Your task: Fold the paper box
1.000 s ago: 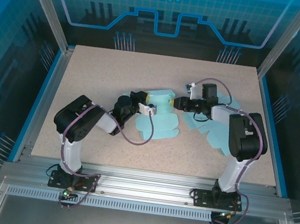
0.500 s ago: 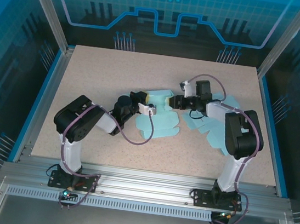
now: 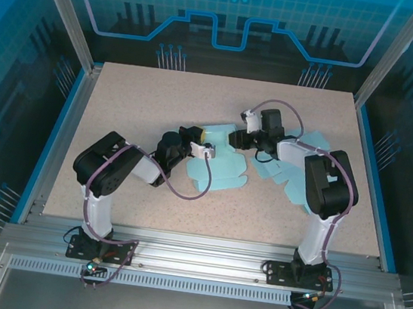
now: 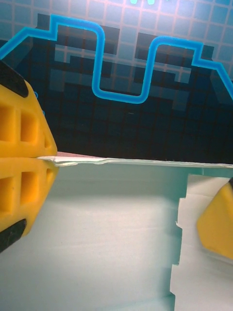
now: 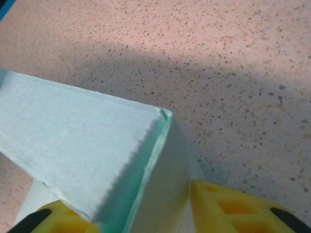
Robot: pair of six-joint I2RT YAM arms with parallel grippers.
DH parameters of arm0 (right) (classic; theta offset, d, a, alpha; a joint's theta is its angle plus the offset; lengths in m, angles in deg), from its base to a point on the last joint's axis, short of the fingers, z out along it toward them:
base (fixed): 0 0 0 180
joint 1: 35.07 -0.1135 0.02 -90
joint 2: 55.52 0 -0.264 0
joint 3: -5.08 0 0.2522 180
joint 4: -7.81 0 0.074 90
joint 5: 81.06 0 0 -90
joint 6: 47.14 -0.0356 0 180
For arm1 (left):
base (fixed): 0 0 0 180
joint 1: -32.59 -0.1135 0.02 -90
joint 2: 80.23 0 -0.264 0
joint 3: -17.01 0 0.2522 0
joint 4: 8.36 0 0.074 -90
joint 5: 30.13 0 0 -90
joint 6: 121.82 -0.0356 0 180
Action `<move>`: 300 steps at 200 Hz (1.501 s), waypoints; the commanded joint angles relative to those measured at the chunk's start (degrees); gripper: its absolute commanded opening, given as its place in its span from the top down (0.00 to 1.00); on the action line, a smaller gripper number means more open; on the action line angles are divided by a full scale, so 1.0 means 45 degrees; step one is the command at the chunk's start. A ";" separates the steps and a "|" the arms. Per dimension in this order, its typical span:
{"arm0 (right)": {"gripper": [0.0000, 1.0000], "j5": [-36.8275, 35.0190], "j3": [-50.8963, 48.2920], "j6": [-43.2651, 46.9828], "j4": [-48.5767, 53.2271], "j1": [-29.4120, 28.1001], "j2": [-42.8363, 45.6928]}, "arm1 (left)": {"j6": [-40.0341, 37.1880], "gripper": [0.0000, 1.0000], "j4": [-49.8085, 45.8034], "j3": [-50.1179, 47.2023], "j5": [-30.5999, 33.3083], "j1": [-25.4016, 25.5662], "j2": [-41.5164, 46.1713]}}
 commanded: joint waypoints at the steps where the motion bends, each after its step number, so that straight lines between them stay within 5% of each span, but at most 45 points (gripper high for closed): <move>1: 0.69 -0.1164 0.0123 0.0248 -0.0297 -0.0182 0.0064 | 0.0945 0.99 -0.0360 0.0016 -0.0647 0.0060 0.0539; 18: 0.74 -0.1810 -0.0086 0.0353 -0.0323 -0.0408 0.0248 | 0.1705 0.85 -0.0383 0.0056 -0.0569 0.0067 0.0935; 69: 0.81 -0.3385 -0.0372 0.0710 -0.0269 -0.0891 0.0642 | 0.3325 0.01 -0.0781 0.0321 0.0541 0.0382 0.2179; 95: 0.81 -0.4044 -0.0469 0.0746 -0.0183 -0.1156 0.0940 | 0.5651 0.01 -0.1914 0.0438 0.1763 0.0689 0.3632; 122: 0.81 -0.4525 -0.0529 0.0662 -0.0007 -0.1405 0.1155 | 1.0638 0.01 -0.4928 0.0571 0.2049 0.0642 0.6429; 172: 0.81 -0.4553 -0.0647 0.0088 -0.0110 -0.1469 0.1128 | 1.9815 0.01 -1.3921 0.2867 0.0888 -0.1322 0.8909; 207: 0.81 -0.4577 -0.0704 -0.0319 -0.0072 -0.1517 0.1131 | 2.1020 0.01 -1.7685 0.3630 0.0840 -0.1698 0.8456; 300: 0.81 -0.4467 -0.0657 -0.1168 -0.0065 -0.1723 0.0952 | 2.2022 0.01 -1.7493 0.3899 -0.0956 -0.2072 0.5515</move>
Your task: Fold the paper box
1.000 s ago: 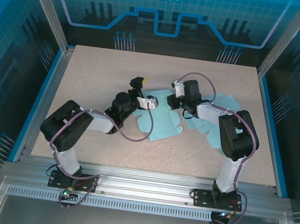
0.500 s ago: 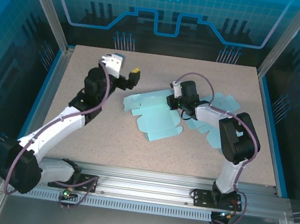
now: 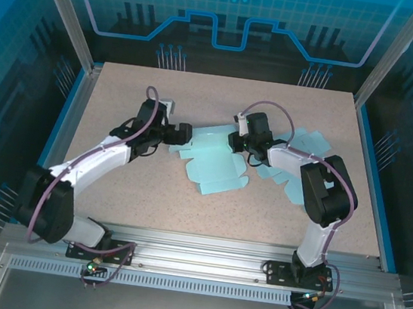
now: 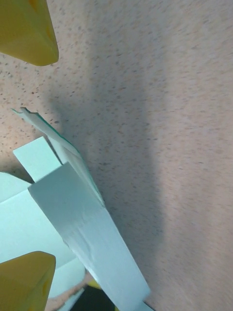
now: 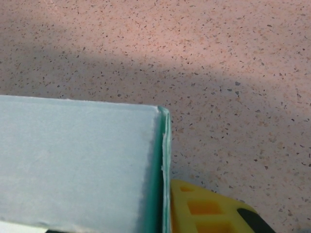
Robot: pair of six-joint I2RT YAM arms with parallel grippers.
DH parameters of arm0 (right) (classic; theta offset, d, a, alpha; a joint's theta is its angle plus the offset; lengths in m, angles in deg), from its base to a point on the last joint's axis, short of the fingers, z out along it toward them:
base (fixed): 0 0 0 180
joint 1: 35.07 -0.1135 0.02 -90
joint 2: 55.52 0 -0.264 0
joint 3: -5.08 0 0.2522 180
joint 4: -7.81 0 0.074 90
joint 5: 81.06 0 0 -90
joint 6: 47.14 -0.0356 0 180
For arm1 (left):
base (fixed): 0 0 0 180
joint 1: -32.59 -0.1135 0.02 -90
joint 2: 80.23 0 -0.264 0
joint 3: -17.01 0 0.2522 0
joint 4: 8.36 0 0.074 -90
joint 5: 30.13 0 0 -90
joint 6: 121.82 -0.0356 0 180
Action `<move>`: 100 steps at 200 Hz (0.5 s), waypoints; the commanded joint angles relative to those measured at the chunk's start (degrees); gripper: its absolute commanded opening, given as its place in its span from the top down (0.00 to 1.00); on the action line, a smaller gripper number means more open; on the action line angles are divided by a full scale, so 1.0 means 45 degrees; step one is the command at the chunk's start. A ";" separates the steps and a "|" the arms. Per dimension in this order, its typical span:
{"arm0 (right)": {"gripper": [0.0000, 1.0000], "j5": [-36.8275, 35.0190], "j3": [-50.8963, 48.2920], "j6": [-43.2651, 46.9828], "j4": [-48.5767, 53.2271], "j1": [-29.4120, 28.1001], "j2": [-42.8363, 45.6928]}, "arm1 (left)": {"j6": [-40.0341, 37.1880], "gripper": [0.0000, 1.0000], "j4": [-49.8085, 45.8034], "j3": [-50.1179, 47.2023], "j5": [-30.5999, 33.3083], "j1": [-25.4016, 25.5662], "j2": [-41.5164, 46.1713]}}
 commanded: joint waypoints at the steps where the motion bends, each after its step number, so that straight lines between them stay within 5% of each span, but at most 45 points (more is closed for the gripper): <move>1: 0.81 0.0078 -0.0093 -0.0494 -0.0039 -0.0193 0.0136 | 0.0530 0.01 -0.0420 0.0459 -0.0561 -0.0284 -0.0793; 100: 0.81 0.0045 0.0019 -0.0773 -0.0016 -0.0336 0.0116 | 0.0939 0.01 0.0818 0.0687 -0.0576 -0.0475 -0.2047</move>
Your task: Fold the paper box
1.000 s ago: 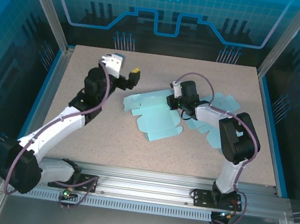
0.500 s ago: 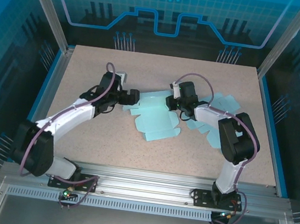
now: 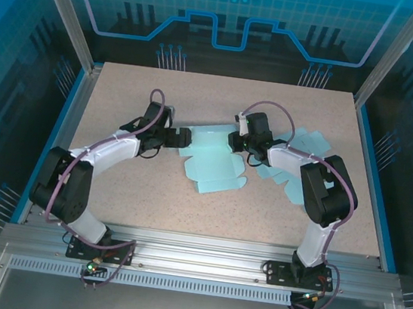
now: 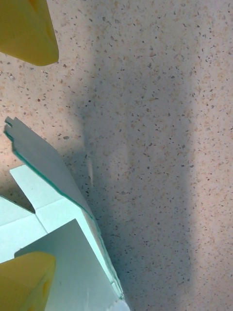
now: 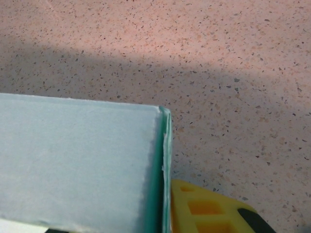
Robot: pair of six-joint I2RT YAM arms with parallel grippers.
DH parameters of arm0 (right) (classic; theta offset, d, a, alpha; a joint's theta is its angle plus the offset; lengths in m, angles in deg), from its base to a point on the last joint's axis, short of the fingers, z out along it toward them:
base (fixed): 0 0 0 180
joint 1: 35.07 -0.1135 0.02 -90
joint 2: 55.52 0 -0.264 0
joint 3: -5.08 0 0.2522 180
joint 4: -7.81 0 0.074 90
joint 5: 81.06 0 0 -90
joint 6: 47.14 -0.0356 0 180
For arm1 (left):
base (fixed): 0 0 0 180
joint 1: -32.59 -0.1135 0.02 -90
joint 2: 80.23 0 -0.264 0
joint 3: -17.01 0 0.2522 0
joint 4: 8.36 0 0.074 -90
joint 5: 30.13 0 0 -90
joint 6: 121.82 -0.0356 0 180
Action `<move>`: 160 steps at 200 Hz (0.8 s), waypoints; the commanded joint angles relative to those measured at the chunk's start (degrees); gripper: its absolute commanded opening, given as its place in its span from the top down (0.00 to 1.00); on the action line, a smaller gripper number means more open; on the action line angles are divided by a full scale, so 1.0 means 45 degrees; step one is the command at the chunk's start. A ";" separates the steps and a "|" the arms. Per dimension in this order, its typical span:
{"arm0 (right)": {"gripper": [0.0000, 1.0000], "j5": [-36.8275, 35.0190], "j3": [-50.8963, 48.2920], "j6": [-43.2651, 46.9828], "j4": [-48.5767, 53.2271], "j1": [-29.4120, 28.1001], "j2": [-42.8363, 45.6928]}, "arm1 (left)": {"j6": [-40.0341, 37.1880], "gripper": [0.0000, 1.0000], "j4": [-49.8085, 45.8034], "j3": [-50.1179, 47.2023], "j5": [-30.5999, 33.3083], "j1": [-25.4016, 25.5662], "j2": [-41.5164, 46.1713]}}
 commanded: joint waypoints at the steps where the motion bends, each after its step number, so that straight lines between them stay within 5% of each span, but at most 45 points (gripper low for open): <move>1: 0.81 0.0041 0.0019 -0.0268 -0.0010 -0.0318 0.0116 | 0.0401 0.01 0.0826 0.0445 -0.0378 -0.0080 -0.0225; 52: 0.81 -0.1079 0.0479 -0.0482 0.0648 -0.0887 0.0010 | 0.1013 0.14 0.1656 0.0460 -0.1360 -0.0049 -0.0688; 86: 0.81 -0.1808 0.0625 -0.1084 0.0881 -0.1131 -0.0080 | 0.2009 0.23 0.2138 -0.0048 -0.0773 -0.0050 -0.0719; 124: 0.87 -0.2477 0.0569 -0.1659 0.0939 -0.1307 -0.0124 | 0.2874 0.23 0.2295 -0.0722 0.0491 -0.0040 -0.0110; 160: 0.87 -0.2681 0.0485 -0.1870 0.0861 -0.1370 -0.0130 | 0.2957 0.10 0.1877 -0.1521 0.1438 -0.0079 0.1530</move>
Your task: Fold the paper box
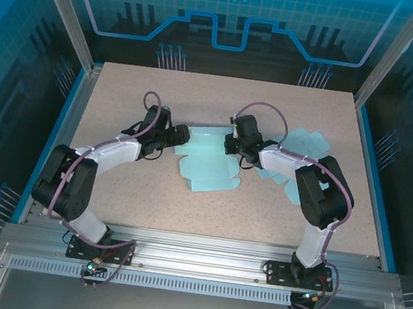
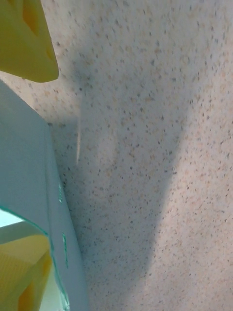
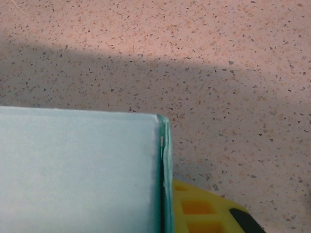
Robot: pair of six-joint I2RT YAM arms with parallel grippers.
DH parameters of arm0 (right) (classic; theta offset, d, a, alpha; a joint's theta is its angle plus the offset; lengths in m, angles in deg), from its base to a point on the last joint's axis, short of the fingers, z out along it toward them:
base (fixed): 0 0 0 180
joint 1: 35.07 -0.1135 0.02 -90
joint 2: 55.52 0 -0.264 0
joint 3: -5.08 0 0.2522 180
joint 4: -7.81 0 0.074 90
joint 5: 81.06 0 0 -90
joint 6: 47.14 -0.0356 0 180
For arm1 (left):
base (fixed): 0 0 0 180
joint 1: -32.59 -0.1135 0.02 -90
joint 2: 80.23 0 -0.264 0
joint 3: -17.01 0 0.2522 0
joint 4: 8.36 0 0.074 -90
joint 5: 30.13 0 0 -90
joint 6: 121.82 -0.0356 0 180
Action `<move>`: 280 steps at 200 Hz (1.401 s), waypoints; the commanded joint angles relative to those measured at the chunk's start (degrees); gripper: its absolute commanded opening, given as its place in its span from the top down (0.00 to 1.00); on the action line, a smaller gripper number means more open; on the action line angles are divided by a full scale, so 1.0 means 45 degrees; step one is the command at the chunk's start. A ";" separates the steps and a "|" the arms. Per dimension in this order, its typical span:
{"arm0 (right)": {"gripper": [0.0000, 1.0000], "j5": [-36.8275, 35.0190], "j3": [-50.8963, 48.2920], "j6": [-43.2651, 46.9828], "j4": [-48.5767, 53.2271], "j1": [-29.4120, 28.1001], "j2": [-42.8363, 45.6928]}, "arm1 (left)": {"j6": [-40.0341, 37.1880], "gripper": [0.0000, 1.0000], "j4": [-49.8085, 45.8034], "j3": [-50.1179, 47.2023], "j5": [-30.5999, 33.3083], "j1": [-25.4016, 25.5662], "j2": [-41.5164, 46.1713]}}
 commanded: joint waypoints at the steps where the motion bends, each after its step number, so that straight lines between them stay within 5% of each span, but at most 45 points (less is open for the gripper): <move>1: 0.87 -0.0326 0.0214 -0.0405 0.0054 -0.0238 -0.0124 | 0.0396 0.10 -0.0130 -0.0490 0.0991 -0.0064 0.1517; 62: 0.87 -0.0279 0.0343 -0.0347 0.0090 -0.0274 -0.0099 | 0.1722 0.07 0.0050 -0.2918 -0.0018 -0.0041 0.4378; 114: 0.87 -0.0281 0.0392 -0.0314 0.0092 -0.0340 -0.0065 | 0.4353 0.02 0.2837 -0.5679 -0.0961 0.0129 0.6303; 178: 0.87 -0.0410 0.0305 -0.0256 0.0135 -0.0375 -0.0027 | 0.4611 0.01 0.6842 -0.5745 -0.2353 0.0636 0.3455; 280: 0.87 -0.0375 0.0343 -0.0295 0.0074 -0.0412 -0.0147 | 0.4916 0.01 0.9358 -0.5060 -0.2394 0.0865 -0.0329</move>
